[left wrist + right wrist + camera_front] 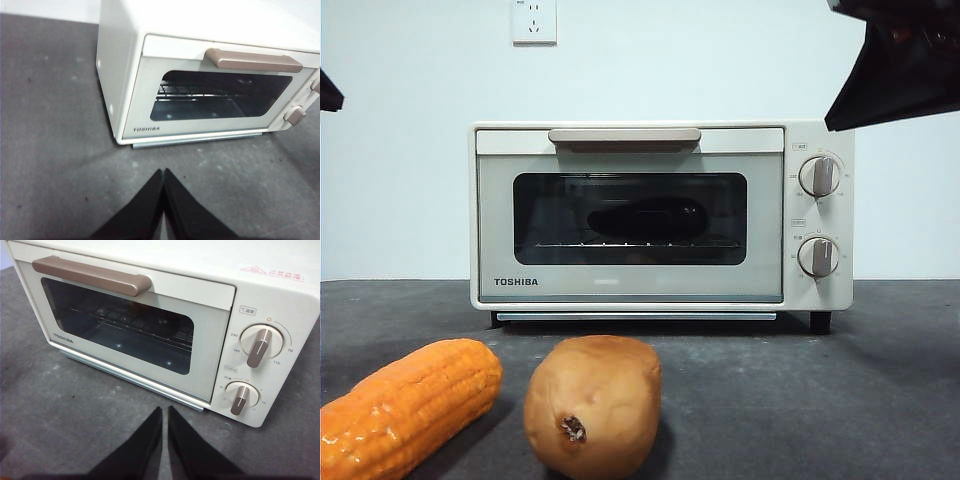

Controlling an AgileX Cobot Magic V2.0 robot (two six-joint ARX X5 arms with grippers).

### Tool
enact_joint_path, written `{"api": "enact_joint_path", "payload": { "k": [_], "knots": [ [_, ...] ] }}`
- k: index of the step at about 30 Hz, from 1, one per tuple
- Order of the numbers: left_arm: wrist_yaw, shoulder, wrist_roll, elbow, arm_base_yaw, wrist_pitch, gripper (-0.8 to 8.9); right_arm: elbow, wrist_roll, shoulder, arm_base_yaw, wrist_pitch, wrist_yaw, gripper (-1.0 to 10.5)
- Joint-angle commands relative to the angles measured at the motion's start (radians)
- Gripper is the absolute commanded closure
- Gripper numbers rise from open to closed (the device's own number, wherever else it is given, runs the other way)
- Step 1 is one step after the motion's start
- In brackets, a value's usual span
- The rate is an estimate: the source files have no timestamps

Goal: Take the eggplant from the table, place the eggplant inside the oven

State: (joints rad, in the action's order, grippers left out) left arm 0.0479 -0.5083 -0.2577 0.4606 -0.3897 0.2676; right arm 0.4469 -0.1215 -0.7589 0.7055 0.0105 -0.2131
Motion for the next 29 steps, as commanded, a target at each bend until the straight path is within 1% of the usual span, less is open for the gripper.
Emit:
{"api": "enact_joint_path", "payload": {
  "k": [1,12,13,15,16,17,20,25,29],
  "knots": [
    [-0.002,-0.008,-0.023,0.004,-0.005,-0.006,8.10,0.002,-0.001,-0.003,0.005,0.012,-0.005,9.4],
    [-0.002,-0.006,-0.021,0.001,-0.006,-0.008,8.10,0.002,-0.001,-0.002,0.005,0.012,-0.004,9.4],
    [-0.002,0.008,-0.021,-0.001,-0.008,0.003,8.10,0.002,-0.001,-0.002,0.005,0.013,-0.005,9.4],
    [-0.003,0.090,-0.019,-0.001,0.003,0.043,8.10,0.002,-0.001,-0.002,0.005,0.014,-0.005,9.4],
    [-0.001,0.131,-0.006,-0.001,0.013,0.056,8.10,0.002,-0.001,-0.002,0.005,0.014,-0.005,9.4],
    [-0.001,0.185,0.066,-0.002,0.032,0.069,8.10,0.002,-0.001,-0.002,0.005,0.014,-0.005,9.4],
    [-0.002,0.329,0.173,-0.009,0.112,0.103,8.10,0.002,-0.001,-0.002,0.005,0.014,-0.004,9.4],
    [-0.002,0.487,0.255,-0.070,0.252,0.101,8.10,0.002,-0.001,-0.002,0.005,0.014,-0.004,9.4],
    [-0.002,0.505,0.266,-0.159,0.334,0.074,8.10,0.002,-0.001,-0.002,0.005,0.014,-0.004,9.4]
  ]
}}
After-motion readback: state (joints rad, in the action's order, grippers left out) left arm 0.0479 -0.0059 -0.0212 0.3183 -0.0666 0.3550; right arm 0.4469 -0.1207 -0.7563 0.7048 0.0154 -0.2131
